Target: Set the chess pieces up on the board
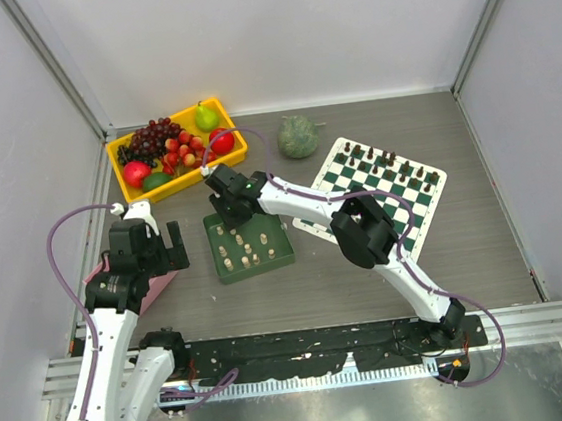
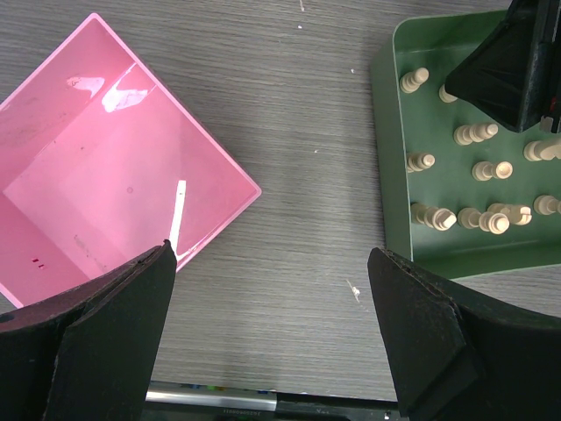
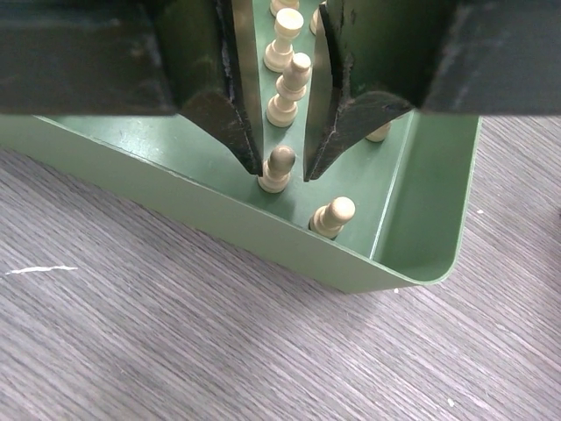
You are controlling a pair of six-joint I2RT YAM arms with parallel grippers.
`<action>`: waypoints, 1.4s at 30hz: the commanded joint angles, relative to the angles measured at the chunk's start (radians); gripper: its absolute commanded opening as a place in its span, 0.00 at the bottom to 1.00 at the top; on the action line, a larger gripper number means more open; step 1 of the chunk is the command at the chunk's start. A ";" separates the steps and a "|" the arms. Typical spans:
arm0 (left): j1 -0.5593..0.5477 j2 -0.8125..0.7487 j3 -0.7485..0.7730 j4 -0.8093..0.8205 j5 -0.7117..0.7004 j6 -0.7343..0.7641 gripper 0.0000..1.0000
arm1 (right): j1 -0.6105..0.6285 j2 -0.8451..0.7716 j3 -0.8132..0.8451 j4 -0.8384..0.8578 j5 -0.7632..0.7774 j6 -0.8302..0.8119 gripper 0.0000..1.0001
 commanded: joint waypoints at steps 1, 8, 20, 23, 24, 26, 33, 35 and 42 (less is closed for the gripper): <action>0.006 -0.010 0.031 0.012 -0.013 0.006 0.99 | 0.004 0.007 0.051 0.004 -0.004 0.002 0.30; 0.006 -0.008 0.033 0.012 -0.011 0.006 0.99 | 0.005 0.013 0.054 -0.004 -0.004 0.002 0.28; 0.004 -0.005 0.033 0.010 -0.014 0.006 0.99 | 0.007 0.021 0.073 -0.024 -0.007 -0.004 0.16; 0.006 -0.005 0.033 0.009 -0.013 0.006 0.99 | 0.007 0.001 0.079 -0.025 -0.007 -0.006 0.08; 0.006 -0.005 0.033 0.009 -0.013 0.006 0.99 | 0.007 -0.007 0.079 -0.025 -0.006 -0.010 0.07; 0.006 -0.004 0.033 0.009 -0.013 0.006 0.99 | 0.007 -0.049 0.081 -0.025 -0.004 -0.013 0.06; 0.006 -0.002 0.034 0.009 -0.014 0.006 0.99 | 0.005 -0.261 -0.040 0.056 0.068 -0.021 0.05; 0.004 -0.002 0.034 0.010 -0.014 0.006 0.99 | -0.001 -0.345 -0.127 0.094 0.101 -0.016 0.05; 0.004 -0.002 0.031 0.012 -0.005 0.006 0.99 | -0.107 -0.722 -0.649 0.229 0.252 0.094 0.05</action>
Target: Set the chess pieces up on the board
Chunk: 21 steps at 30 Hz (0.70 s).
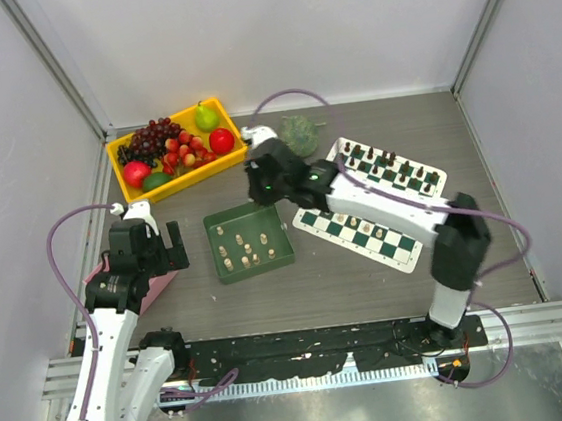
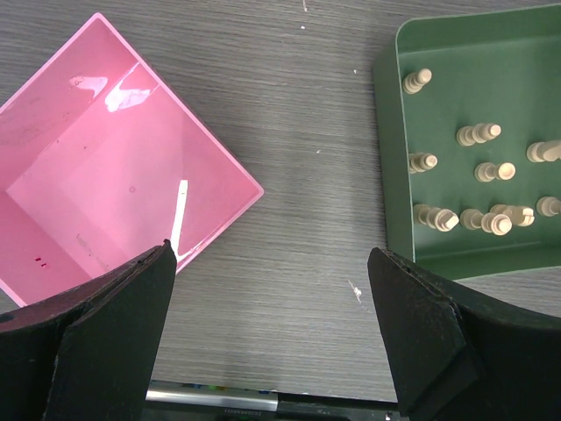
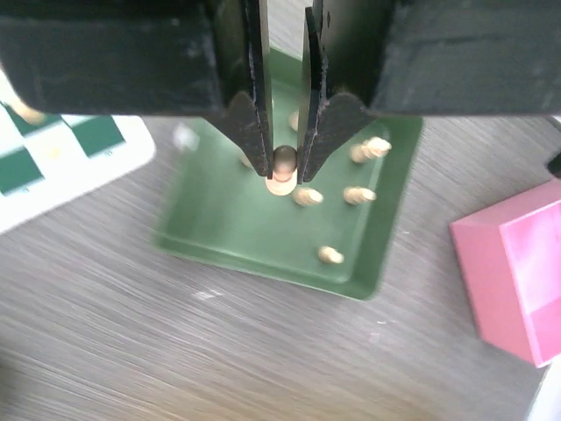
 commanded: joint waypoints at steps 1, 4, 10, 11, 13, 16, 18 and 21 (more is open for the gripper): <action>0.006 -0.004 0.031 0.012 0.003 0.006 0.99 | -0.094 -0.246 -0.314 0.117 0.149 0.106 0.05; 0.006 -0.005 0.033 0.013 0.006 0.007 0.99 | -0.191 -0.431 -0.556 0.134 0.221 0.169 0.05; 0.006 -0.002 0.031 0.015 0.013 0.006 0.99 | -0.323 -0.705 -0.859 0.104 0.347 0.255 0.05; 0.006 -0.002 0.033 0.015 0.013 0.006 0.99 | -0.352 -0.749 -0.880 0.092 0.352 0.264 0.05; 0.004 -0.001 0.030 0.015 0.015 0.006 0.99 | -0.390 -0.801 -0.942 0.075 0.352 0.295 0.05; 0.006 0.001 0.031 0.013 0.015 0.007 0.99 | -0.427 -0.845 -1.008 0.058 0.352 0.323 0.05; 0.006 0.001 0.031 0.013 0.016 0.004 0.99 | -0.444 -0.855 -1.028 0.041 0.355 0.335 0.05; 0.006 0.001 0.031 0.015 0.019 0.004 0.99 | -0.461 -0.837 -1.051 0.033 0.369 0.344 0.05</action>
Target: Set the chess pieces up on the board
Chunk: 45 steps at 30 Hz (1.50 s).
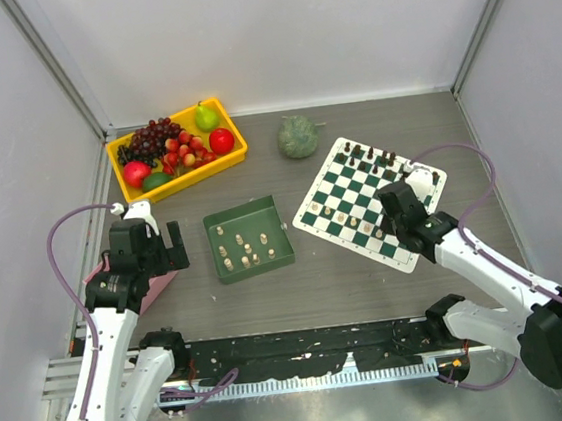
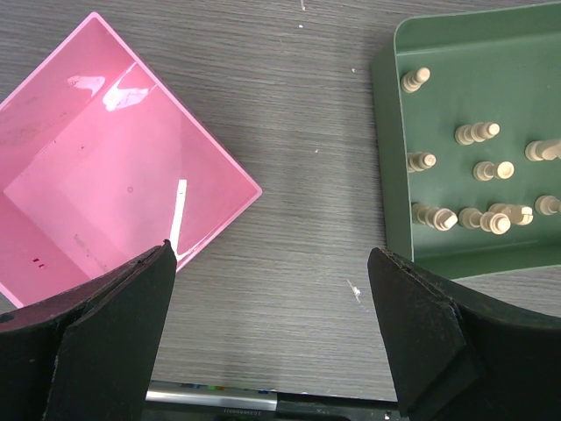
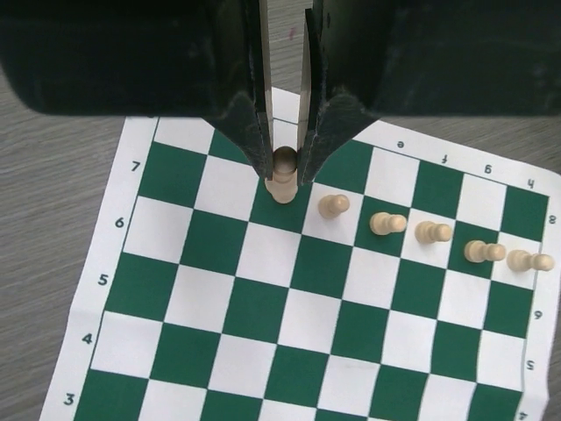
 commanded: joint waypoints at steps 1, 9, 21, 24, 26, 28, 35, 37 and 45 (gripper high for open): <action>0.004 -0.002 0.028 0.013 0.015 0.004 0.99 | -0.017 0.007 -0.036 -0.001 0.053 0.070 0.05; 0.006 -0.001 0.030 0.013 0.012 0.004 0.99 | -0.022 0.120 -0.076 0.039 0.056 0.106 0.05; 0.006 0.002 0.031 0.015 0.012 0.004 0.99 | -0.033 0.185 -0.079 0.074 0.080 0.096 0.05; 0.006 0.002 0.031 0.015 0.012 0.004 0.99 | -0.039 0.188 -0.084 0.086 0.076 0.093 0.06; 0.004 0.004 0.031 0.015 0.012 0.004 0.99 | -0.042 0.194 -0.082 0.092 0.068 0.089 0.06; 0.004 0.004 0.031 0.015 0.012 0.004 0.99 | -0.045 0.200 -0.081 0.091 0.065 0.086 0.07; 0.004 0.005 0.031 0.015 0.012 0.004 0.99 | -0.051 0.206 -0.078 0.091 0.053 0.080 0.17; 0.006 0.004 0.031 0.015 0.013 0.004 0.99 | -0.051 0.208 -0.073 0.082 0.051 0.077 0.19; 0.006 0.001 0.030 0.013 0.015 0.004 0.99 | -0.051 0.182 -0.030 0.042 0.071 0.057 0.37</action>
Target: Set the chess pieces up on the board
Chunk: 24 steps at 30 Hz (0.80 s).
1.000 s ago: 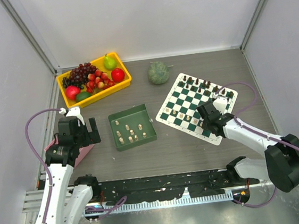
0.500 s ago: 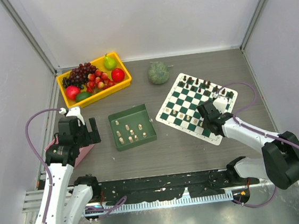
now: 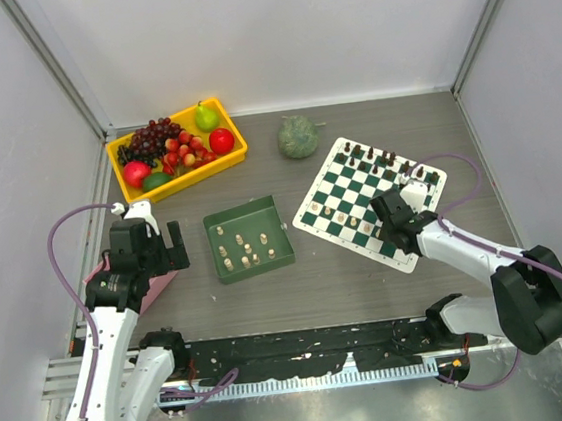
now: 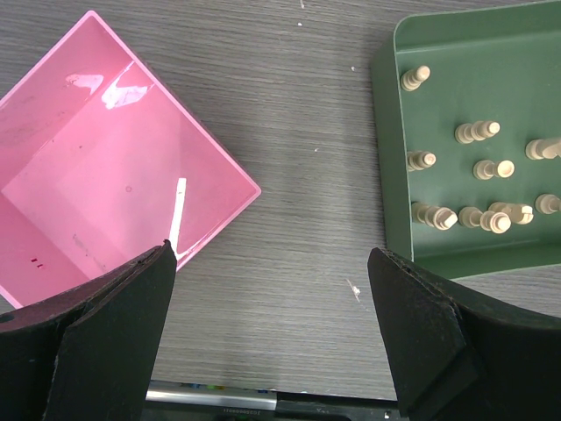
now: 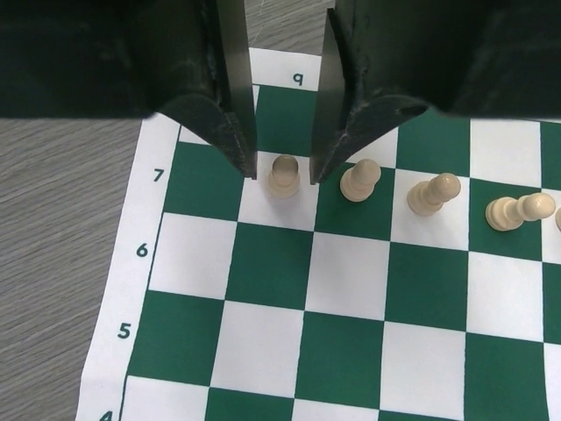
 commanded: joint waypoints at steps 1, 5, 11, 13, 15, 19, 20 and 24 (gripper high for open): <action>0.006 -0.004 0.031 0.016 0.012 0.004 0.99 | -0.005 -0.027 0.058 -0.021 0.043 -0.015 0.40; 0.006 -0.006 0.031 0.013 0.012 0.002 0.99 | -0.005 -0.066 0.118 -0.064 0.072 -0.050 0.44; 0.006 -0.008 0.031 0.015 0.012 0.004 0.99 | -0.005 -0.159 0.206 0.026 -0.037 -0.207 0.55; 0.006 -0.007 0.031 0.016 0.013 0.004 0.99 | -0.005 -0.131 0.256 0.047 -0.190 -0.244 0.57; 0.006 -0.009 0.033 0.018 0.013 0.004 0.99 | -0.002 -0.078 0.314 0.052 -0.300 -0.247 0.60; 0.004 -0.009 0.033 0.016 0.015 0.004 0.99 | 0.100 0.053 0.445 0.057 -0.356 -0.230 0.62; 0.004 -0.011 0.033 0.016 0.012 0.004 0.99 | 0.123 0.080 0.497 0.060 -0.356 -0.236 0.63; 0.006 -0.020 0.033 0.015 0.000 0.004 0.99 | 0.289 0.295 0.671 0.064 -0.391 -0.250 0.63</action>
